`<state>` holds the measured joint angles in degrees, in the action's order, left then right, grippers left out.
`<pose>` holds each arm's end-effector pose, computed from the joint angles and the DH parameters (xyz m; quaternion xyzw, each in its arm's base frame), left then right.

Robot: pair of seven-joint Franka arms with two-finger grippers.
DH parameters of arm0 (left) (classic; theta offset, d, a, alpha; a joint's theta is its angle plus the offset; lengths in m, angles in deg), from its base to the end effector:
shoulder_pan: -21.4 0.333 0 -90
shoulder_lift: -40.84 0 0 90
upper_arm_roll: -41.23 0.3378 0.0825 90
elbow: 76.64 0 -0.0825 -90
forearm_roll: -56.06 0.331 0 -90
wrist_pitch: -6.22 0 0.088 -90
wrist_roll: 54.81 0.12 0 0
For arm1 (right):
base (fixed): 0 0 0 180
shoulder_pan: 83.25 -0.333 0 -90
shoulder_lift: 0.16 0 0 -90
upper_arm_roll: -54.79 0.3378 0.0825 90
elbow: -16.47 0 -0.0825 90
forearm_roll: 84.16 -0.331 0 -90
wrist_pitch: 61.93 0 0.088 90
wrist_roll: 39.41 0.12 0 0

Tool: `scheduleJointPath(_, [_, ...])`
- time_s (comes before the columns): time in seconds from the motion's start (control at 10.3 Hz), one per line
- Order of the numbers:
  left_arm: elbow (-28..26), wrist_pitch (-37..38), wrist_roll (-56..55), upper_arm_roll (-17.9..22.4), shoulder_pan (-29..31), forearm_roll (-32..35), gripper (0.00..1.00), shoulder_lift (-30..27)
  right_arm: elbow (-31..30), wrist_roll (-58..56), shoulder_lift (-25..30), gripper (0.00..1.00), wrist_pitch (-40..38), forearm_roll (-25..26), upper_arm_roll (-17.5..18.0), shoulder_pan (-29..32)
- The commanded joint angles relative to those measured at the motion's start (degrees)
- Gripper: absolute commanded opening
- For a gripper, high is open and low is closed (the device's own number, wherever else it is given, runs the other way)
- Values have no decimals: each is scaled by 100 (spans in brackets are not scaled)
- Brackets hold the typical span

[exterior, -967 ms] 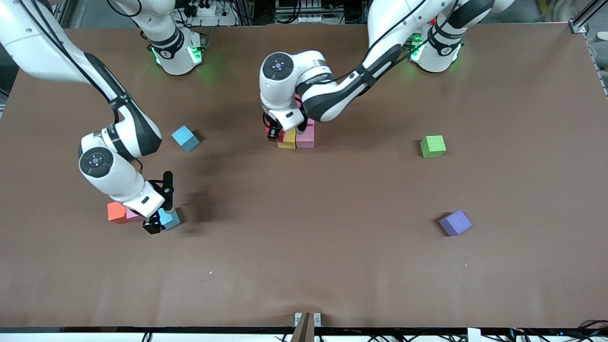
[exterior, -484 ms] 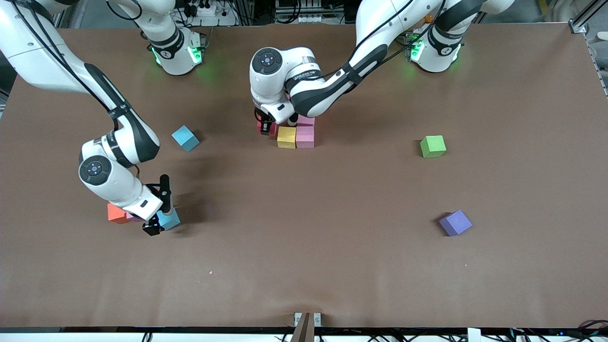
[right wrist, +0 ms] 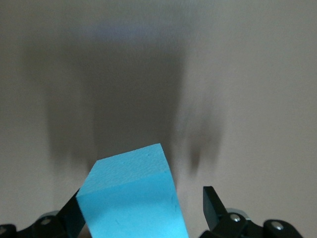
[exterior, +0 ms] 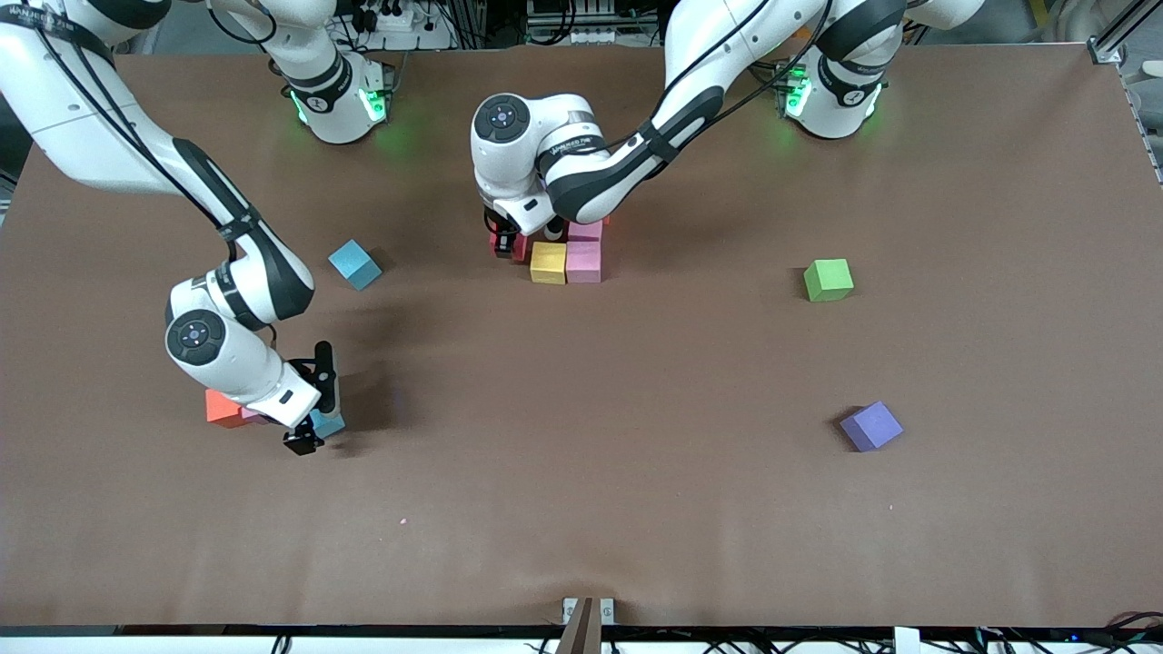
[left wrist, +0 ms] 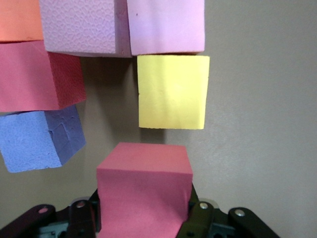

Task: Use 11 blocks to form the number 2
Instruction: 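Place the red cube below the yellow cube while the right gripper grasps cyan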

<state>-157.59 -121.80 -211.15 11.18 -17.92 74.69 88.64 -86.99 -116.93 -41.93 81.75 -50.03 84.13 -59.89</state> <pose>0.3439 -0.6193 0.2859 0.7318 0.6775 -0.0701 0.0260 0.6369 0.0282 0.2313 0.6205 0.7819 0.0334 0.0502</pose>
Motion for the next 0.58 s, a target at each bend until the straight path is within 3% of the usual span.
scheduleJointPath(0.0, [159,-83,-380,148,-173,-87,27,185,18,-53,-50,82,134,15,-77,-51])
scheduleJointPath(0.19, [150,-180,-371,341,-243,-87,27,273,27,-61,-33,34,134,6,-68,-42])
scheduleJointPath(0.29, [150,-258,-371,386,-243,-87,28,317,27,-79,28,24,126,6,-51,-33])
scheduleJointPath(0.48, [150,-285,-362,395,-261,-70,28,361,27,-79,213,23,64,-3,-7,-33])
